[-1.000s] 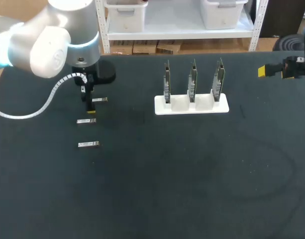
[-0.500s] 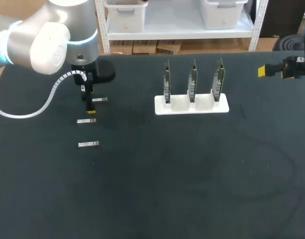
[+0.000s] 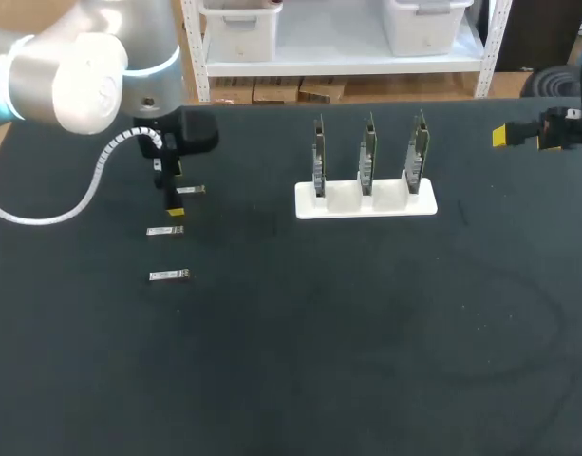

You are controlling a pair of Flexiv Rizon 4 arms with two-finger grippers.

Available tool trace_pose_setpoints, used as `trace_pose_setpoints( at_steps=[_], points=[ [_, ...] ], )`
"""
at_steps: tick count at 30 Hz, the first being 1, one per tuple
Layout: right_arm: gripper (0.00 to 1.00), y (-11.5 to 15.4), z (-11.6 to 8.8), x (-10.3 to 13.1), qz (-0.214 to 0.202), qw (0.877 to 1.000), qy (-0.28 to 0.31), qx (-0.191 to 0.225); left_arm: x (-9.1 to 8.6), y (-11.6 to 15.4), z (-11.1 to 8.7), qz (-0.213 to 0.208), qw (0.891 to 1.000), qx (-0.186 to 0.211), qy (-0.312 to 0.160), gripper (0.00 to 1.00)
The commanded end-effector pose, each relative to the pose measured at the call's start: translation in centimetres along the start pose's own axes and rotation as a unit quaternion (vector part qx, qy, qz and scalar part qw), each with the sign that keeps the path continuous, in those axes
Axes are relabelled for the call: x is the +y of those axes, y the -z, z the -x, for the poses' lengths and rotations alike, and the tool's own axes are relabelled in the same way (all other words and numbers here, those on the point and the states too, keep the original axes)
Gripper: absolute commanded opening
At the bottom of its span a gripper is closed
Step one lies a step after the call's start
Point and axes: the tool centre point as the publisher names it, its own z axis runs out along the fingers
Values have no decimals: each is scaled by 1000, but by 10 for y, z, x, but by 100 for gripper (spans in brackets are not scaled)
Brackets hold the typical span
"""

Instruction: Pick up the optical module with the left hand, and insert it into the network port with the right hand.

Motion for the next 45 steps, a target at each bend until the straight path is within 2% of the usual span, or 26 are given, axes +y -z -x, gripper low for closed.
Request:
trace_pose_setpoints(
  at_steps=[1,15,39,40,42,43,44,45],
  points=[
    [100,1,0,1,-3,1000,-1,0,0,-1,-2,1,1000,3,0,100],
    [100,1,0,1,-3,1000,-1,0,-1,-7,-8,-2,1000,11,10,100],
    [100,1,0,1,-3,1000,-1,0,-2,-3,0,-7,1000,-4,12,100],
    [100,1,0,1,-3,1000,-1,0,-2,-3,1,-7,1000,-4,11,97],
    [100,1,0,1,-3,1000,-1,0,-3,-3,1,-7,1000,-6,11,71],
    [100,1,0,1,-3,1000,-1,0,-3,-3,1,-7,1000,-6,10,53],
    [100,1,0,1,-3,1000,-1,0,-3,-3,1,-8,1000,-8,10,45],
    [100,1,0,1,-3,1000,-1,0,-3,-3,1,-8,1000,-8,10,42]
  ],
)
